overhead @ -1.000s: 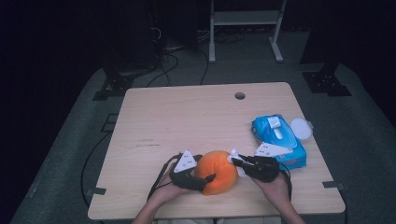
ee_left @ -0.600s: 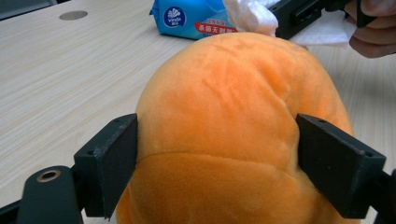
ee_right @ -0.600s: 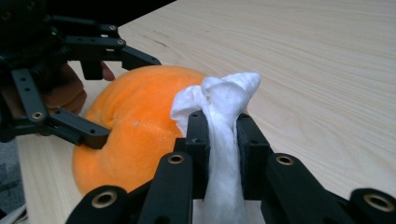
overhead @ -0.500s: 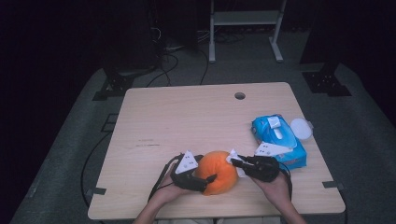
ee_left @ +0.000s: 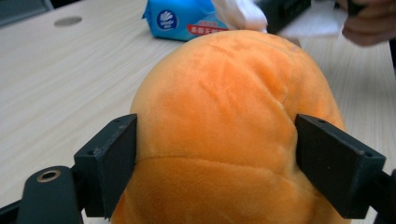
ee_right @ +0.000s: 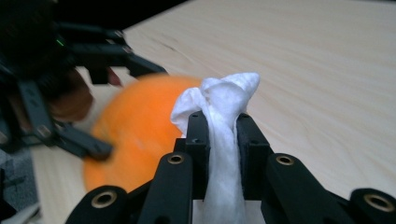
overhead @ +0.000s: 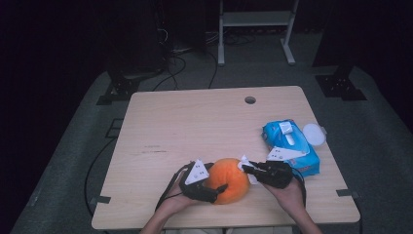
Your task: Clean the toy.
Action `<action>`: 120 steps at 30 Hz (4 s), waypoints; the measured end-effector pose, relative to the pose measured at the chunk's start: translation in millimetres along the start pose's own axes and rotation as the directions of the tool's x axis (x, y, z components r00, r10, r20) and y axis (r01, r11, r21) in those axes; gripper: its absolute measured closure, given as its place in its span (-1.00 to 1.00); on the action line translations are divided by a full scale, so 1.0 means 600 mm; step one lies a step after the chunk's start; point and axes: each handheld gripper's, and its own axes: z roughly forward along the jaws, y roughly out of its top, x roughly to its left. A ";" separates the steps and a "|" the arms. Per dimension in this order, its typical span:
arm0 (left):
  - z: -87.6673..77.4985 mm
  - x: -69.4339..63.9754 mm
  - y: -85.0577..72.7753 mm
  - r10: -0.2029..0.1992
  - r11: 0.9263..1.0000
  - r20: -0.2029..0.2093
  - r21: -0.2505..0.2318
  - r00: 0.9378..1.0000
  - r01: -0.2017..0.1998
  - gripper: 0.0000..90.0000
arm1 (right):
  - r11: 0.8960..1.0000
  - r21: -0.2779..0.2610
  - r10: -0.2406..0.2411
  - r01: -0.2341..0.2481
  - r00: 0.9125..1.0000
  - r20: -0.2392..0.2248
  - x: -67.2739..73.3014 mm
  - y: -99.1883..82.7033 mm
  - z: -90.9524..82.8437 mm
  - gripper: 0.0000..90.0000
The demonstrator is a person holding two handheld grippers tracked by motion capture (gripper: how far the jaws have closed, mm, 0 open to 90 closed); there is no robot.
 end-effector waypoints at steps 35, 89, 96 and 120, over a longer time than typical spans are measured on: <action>-0.009 0.030 -0.003 -0.075 0.997 -0.051 0.034 0.996 0.076 -0.32 | 1.000 0.005 0.030 -0.031 0.995 0.099 -0.012 -0.023 0.014 0.72; -0.002 -0.007 0.029 -0.011 0.999 -0.044 -0.036 0.999 0.010 -0.82 | 0.997 -0.058 -0.056 0.057 0.998 0.017 0.016 0.001 0.004 0.72; -0.003 -0.009 0.019 0.002 1.000 0.007 0.010 1.000 -0.002 -0.43 | 0.987 -0.058 -0.150 0.151 0.989 0.011 0.060 0.014 0.010 0.72; -0.008 -0.006 0.027 0.040 0.999 -0.020 -0.013 0.999 -0.040 -0.41 | 0.996 -0.069 -0.055 0.056 0.998 0.008 0.024 0.010 0.004 0.71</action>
